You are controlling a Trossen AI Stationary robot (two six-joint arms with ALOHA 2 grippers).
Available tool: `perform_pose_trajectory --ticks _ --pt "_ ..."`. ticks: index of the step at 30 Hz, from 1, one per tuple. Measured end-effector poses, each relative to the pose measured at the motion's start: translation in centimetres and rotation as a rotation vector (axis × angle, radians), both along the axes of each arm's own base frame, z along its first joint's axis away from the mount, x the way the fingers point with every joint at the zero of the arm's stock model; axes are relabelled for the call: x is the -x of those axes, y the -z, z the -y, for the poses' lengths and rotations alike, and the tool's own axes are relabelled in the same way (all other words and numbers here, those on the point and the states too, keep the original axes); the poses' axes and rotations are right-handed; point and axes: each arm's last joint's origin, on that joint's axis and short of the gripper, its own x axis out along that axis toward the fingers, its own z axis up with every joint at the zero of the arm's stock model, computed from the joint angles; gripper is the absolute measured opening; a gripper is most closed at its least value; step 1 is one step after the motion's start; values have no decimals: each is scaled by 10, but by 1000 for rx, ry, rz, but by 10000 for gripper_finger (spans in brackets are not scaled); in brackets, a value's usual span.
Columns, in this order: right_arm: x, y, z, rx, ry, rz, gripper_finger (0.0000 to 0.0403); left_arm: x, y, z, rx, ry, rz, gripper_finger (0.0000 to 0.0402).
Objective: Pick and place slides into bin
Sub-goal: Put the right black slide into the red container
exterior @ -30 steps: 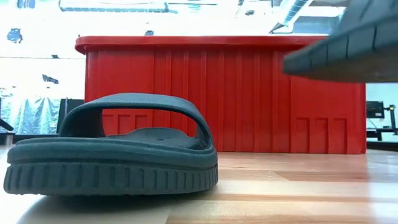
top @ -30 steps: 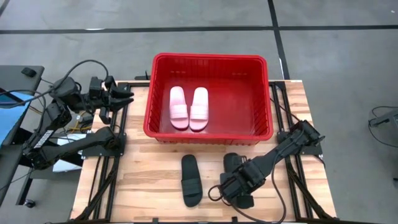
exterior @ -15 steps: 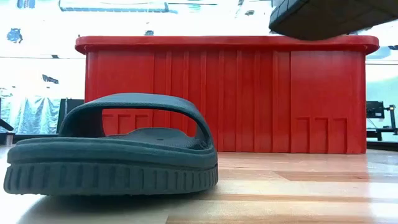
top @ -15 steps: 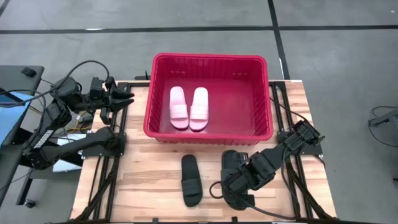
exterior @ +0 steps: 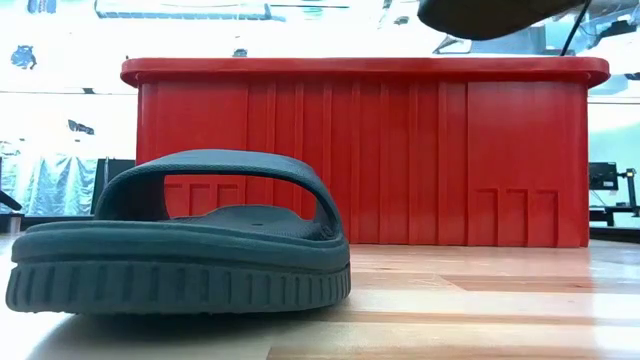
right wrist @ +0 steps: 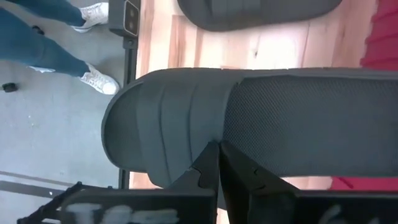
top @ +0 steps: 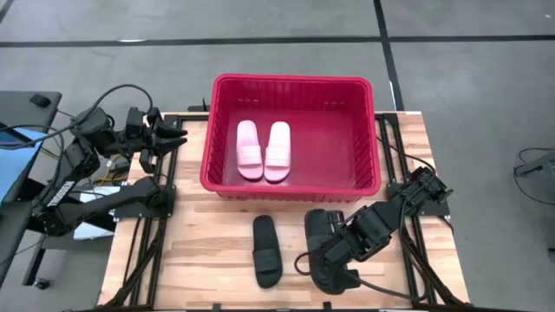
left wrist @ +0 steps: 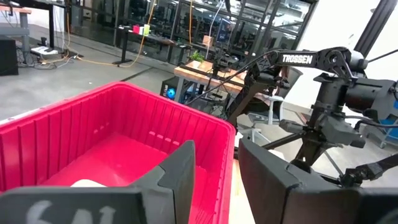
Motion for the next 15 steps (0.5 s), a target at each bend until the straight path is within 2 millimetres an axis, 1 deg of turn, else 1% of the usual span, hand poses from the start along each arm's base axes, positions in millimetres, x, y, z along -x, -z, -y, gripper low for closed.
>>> perform_pose_trajectory --ticks 6,10,15 --pt "-1 -8 4 6 -21 44 0 0 0 0 10 0 2 114" --pt "-5 -16 11 15 -16 84 0 0 0 0 10 0 2 114" --pt "-13 -23 26 30 -12 124 0 0 0 0 10 0 2 114"
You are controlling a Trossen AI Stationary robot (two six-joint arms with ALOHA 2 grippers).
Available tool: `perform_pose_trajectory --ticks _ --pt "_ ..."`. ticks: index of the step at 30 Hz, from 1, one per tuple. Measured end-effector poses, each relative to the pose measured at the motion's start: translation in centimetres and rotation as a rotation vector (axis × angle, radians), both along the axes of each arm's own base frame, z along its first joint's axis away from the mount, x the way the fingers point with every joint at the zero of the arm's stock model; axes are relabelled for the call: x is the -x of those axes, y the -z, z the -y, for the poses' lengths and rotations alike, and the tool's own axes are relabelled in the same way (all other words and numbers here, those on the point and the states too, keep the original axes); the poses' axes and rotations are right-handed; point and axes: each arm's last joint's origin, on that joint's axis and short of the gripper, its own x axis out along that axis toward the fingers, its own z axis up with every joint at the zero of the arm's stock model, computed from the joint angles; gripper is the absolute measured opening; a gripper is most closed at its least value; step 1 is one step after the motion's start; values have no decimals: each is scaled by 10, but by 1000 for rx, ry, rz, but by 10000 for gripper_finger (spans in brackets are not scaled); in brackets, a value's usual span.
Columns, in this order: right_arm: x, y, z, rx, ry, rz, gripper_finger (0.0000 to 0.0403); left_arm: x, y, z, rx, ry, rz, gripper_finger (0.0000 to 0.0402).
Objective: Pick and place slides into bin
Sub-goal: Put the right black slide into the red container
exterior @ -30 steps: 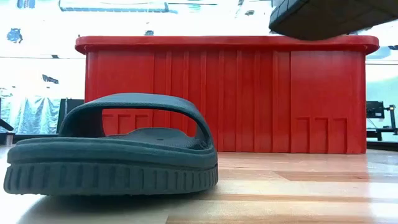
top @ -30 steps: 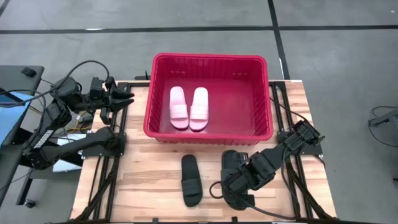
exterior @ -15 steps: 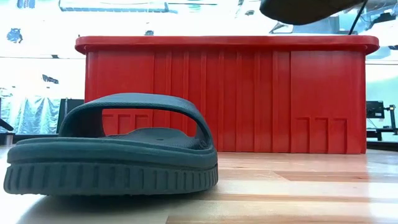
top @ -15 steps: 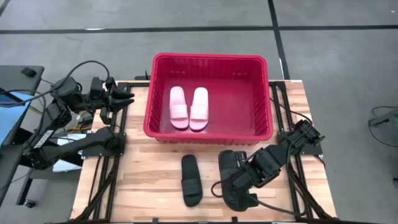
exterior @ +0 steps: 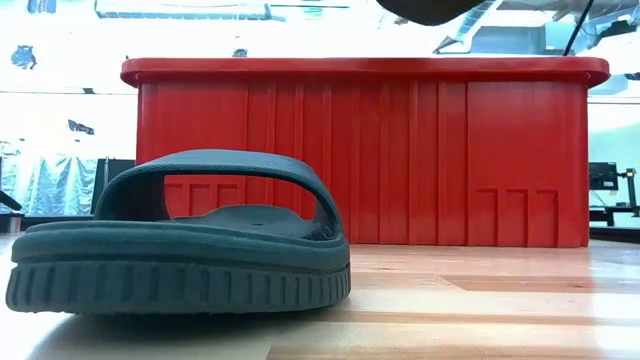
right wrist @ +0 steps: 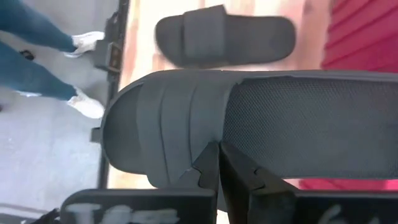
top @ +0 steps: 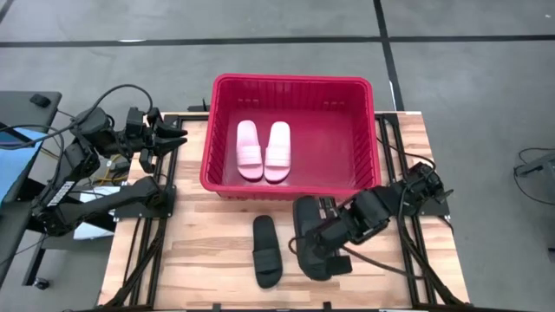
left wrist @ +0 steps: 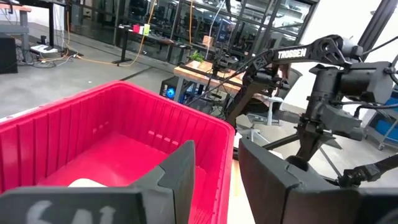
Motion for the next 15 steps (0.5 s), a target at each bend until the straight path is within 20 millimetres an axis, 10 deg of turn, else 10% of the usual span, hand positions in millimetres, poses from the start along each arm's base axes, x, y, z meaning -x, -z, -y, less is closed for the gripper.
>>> perform_pose_trajectory --ticks 15 --pt "-26 -11 60 124 39 83 0 0 0 0 0 0 0 114"
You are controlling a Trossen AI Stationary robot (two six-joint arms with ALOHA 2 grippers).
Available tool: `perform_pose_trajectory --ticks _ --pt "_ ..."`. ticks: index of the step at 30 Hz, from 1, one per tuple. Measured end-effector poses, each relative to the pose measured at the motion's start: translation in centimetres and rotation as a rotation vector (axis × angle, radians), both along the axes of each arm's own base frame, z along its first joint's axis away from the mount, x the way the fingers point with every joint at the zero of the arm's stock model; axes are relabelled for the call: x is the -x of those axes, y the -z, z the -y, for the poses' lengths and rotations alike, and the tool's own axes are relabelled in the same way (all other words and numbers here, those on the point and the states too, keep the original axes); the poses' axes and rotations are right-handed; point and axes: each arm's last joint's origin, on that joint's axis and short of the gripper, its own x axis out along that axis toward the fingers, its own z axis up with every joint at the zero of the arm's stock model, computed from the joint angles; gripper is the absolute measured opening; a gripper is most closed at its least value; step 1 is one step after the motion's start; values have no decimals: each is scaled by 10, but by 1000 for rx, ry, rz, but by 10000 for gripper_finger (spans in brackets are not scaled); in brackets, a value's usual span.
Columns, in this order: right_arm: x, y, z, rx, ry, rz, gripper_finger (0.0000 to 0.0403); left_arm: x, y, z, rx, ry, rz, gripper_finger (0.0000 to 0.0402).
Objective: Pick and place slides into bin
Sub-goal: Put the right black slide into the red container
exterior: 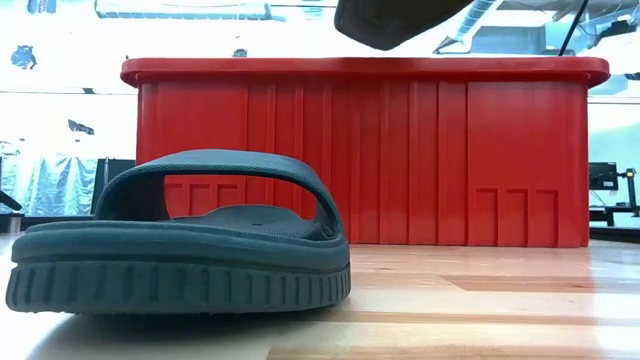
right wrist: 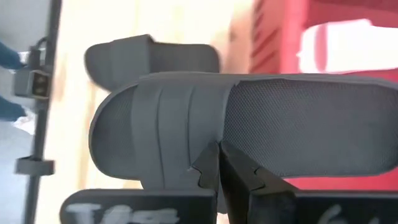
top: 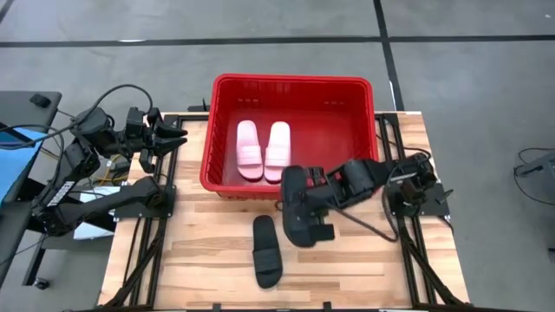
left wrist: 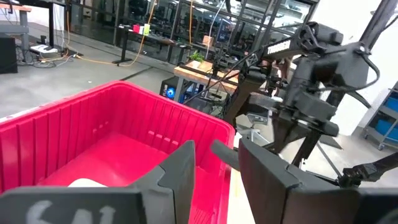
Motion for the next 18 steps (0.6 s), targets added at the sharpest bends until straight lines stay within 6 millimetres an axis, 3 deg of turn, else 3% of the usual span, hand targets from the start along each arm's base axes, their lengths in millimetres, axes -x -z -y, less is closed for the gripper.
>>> perform_pose_trajectory --ticks 10,18 --pt "-9 -5 50 52 66 15 0 0 0 2 3 58 -2 114" --pt "0 -20 81 72 109 56 0 0 5 2 34 59 -43 114"
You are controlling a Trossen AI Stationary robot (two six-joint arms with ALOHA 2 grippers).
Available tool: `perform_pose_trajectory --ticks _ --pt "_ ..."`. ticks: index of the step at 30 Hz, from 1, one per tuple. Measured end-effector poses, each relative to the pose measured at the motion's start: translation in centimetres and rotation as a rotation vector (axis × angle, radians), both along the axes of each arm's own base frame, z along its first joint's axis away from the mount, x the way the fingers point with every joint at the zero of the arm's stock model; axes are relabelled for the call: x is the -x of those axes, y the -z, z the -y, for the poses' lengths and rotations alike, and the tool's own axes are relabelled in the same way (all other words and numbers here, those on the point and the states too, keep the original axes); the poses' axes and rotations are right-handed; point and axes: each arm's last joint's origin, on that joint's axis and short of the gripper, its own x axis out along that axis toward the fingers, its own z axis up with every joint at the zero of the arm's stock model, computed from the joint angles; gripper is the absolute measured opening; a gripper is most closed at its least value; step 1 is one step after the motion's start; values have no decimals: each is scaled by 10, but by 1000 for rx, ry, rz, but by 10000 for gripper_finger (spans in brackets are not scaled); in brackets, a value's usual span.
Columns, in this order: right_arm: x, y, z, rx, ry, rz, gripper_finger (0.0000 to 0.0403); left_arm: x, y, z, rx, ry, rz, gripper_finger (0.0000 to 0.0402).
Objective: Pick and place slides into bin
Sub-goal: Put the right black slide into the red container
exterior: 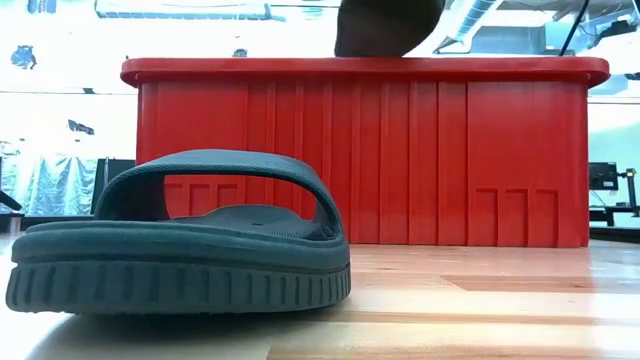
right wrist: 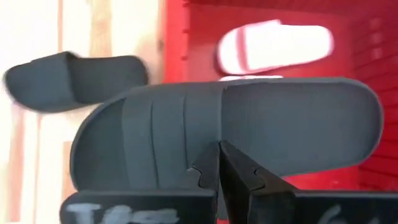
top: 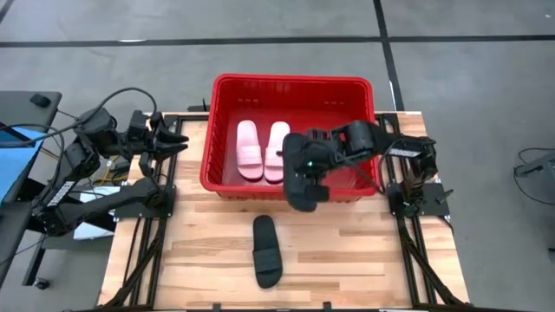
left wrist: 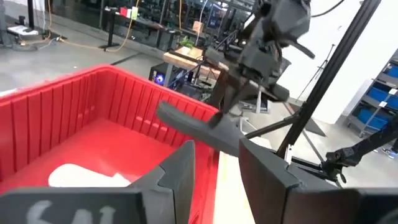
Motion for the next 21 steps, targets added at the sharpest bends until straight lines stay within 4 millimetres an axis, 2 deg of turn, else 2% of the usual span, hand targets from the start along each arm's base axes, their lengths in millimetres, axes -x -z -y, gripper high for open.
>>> perform_pose_trajectory --ticks 5,11,17,21 --pt "10 -13 19 36 15 36 0 0 0 0 1 0 -4 114" --pt "20 -22 53 87 19 43 0 0 0 0 -11 -9 2 114" --pt "23 -20 92 57 8 25 0 0 0 -1 -14 -37 0 114" --pt "24 -15 108 22 -13 3 0 0 0 -1 -38 -44 -3 114"
